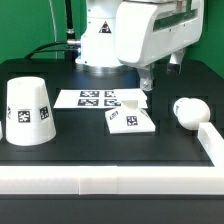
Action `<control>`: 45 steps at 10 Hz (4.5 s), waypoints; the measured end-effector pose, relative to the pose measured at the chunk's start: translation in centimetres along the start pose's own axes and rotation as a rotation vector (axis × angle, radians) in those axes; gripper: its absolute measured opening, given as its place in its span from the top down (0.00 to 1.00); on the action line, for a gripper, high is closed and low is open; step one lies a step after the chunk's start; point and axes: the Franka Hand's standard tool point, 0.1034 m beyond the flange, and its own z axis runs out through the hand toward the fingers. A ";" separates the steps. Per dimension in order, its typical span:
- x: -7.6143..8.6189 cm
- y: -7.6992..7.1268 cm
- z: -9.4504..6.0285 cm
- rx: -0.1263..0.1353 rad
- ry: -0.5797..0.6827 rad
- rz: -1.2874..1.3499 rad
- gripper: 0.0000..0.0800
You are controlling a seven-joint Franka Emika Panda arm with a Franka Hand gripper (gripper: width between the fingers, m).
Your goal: Assemble lamp
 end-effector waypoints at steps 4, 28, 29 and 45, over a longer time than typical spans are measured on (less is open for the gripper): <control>0.0 0.0 0.0 0.000 0.000 0.000 0.13; -8.5 -4.9 4.3 0.041 0.003 0.831 0.13; -8.5 -4.9 4.6 0.041 0.006 0.827 0.13; -8.7 -5.4 7.1 0.045 0.007 0.827 0.33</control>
Offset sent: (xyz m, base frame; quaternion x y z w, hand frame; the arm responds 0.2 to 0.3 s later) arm 0.0000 0.0000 0.0000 0.0000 0.0000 0.0000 1.0000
